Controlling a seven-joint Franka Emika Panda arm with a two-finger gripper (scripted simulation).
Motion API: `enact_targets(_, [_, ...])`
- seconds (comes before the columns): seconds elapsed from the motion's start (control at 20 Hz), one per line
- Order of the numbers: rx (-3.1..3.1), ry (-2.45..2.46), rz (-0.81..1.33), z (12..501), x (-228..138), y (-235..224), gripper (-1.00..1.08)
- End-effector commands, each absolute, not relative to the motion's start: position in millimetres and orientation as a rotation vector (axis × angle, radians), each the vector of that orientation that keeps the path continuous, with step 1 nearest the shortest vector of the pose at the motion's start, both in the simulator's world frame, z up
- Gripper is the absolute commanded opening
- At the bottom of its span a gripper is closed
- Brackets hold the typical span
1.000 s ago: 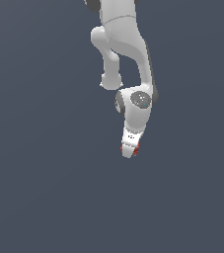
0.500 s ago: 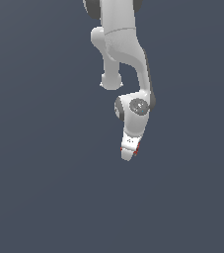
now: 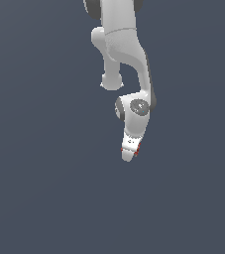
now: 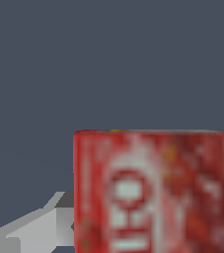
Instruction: Pick up the object and move it to a goal position.
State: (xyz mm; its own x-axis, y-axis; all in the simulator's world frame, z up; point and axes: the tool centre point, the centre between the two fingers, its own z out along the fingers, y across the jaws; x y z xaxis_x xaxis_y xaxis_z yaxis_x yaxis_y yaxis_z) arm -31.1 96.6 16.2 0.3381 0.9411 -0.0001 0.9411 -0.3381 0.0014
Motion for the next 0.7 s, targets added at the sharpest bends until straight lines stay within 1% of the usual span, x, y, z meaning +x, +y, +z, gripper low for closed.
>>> enact_targets(0.0, [2.569,1.807,0.001,16.1,-31.5,96.8,-1.0])
enact_targets(0.35, [2.569,1.807,0.001,19.7,-42.2,97.3,-1.0])
enact_targets(0.65, [2.569,1.807,0.0,27.2,-65.4,98.3,-1.0])
